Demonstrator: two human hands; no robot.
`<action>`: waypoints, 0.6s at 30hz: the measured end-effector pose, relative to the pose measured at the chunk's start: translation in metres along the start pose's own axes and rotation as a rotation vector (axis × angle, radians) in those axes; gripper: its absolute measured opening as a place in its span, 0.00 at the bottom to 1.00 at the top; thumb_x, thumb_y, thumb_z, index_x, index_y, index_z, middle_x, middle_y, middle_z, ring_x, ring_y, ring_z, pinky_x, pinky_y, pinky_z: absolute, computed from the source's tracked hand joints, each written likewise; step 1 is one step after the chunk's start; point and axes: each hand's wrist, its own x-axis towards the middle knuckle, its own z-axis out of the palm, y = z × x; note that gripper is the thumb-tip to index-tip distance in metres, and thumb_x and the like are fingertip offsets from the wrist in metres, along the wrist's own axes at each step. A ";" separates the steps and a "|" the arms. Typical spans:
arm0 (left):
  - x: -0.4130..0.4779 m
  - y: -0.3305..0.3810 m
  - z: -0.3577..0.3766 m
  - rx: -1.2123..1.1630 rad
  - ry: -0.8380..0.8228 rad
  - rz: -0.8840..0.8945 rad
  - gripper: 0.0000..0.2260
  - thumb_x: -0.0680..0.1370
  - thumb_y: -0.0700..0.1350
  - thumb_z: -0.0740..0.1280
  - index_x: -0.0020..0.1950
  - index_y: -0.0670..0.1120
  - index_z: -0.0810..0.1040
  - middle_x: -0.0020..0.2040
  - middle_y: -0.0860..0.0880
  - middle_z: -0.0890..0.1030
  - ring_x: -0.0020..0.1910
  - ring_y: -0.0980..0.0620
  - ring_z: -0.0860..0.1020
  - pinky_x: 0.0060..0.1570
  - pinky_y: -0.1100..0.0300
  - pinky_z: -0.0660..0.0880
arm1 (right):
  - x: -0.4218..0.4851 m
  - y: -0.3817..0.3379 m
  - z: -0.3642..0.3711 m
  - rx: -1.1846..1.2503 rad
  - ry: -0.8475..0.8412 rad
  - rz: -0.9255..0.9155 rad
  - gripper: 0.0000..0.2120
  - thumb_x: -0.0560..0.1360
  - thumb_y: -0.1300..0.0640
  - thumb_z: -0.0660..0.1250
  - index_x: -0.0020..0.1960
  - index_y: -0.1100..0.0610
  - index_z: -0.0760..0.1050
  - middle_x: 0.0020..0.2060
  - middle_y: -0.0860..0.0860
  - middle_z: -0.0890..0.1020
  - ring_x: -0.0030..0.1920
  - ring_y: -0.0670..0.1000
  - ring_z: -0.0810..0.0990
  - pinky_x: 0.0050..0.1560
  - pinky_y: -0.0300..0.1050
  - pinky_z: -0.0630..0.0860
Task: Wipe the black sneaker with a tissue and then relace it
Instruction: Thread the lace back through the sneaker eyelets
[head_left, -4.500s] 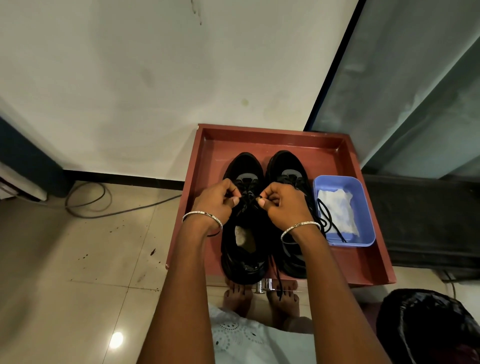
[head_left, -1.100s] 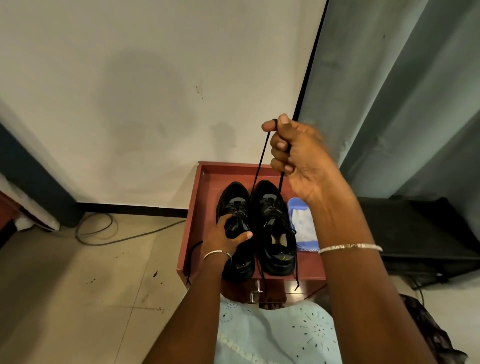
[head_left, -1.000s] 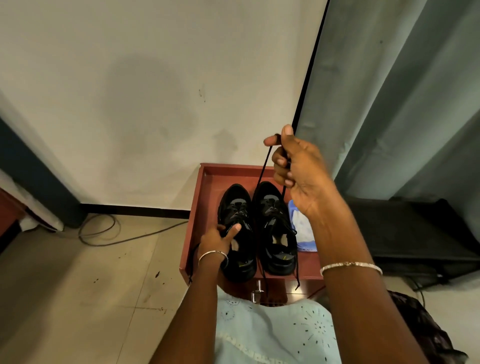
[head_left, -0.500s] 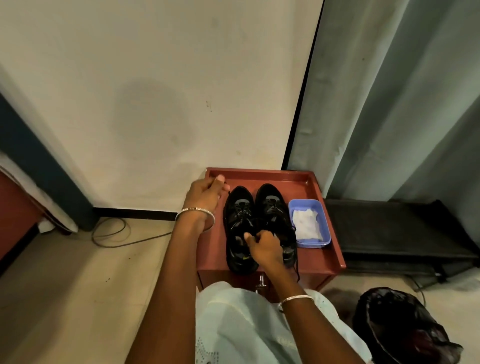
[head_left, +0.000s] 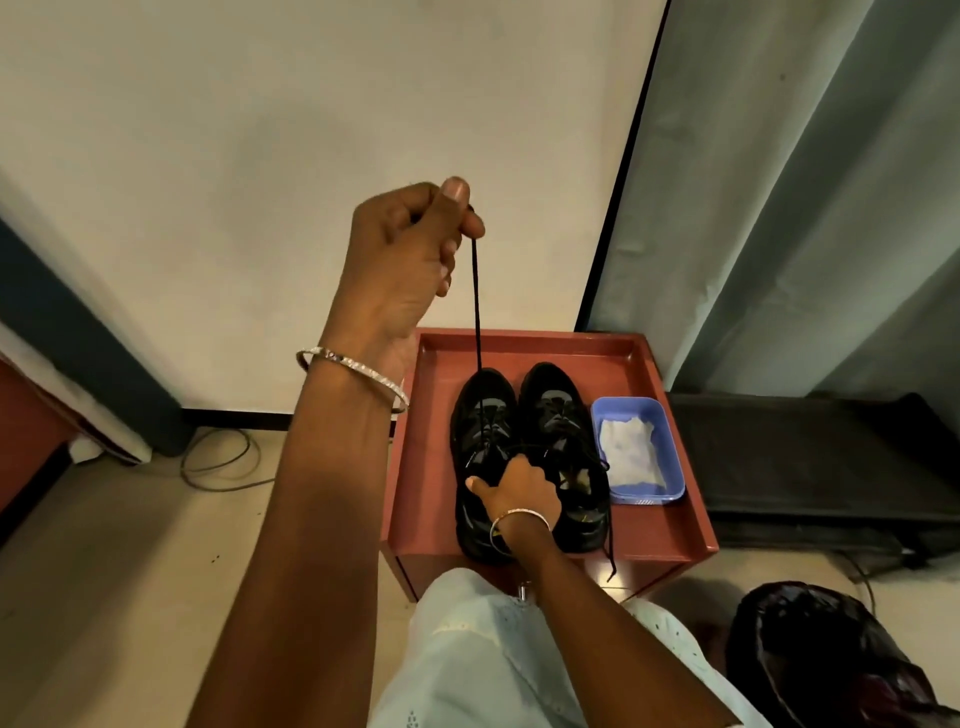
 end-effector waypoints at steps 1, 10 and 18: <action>0.001 0.003 0.001 -0.023 0.001 0.014 0.16 0.82 0.48 0.65 0.36 0.44 0.79 0.30 0.49 0.69 0.24 0.57 0.64 0.28 0.64 0.63 | 0.001 0.000 0.001 -0.003 0.009 0.002 0.29 0.73 0.36 0.70 0.60 0.59 0.73 0.56 0.55 0.80 0.57 0.59 0.80 0.50 0.51 0.77; -0.006 0.017 0.005 -0.070 -0.046 -0.002 0.15 0.80 0.48 0.67 0.36 0.44 0.80 0.29 0.49 0.70 0.24 0.56 0.65 0.28 0.63 0.64 | 0.006 0.001 0.004 -0.021 0.007 -0.012 0.25 0.74 0.38 0.69 0.58 0.58 0.73 0.54 0.55 0.81 0.56 0.59 0.81 0.51 0.52 0.78; -0.020 0.039 -0.001 0.153 -0.027 -0.093 0.18 0.76 0.56 0.70 0.34 0.45 0.81 0.31 0.53 0.80 0.31 0.56 0.74 0.33 0.63 0.73 | 0.004 0.029 -0.039 0.368 -0.304 -0.051 0.14 0.79 0.57 0.66 0.59 0.66 0.75 0.38 0.54 0.81 0.32 0.43 0.79 0.41 0.41 0.77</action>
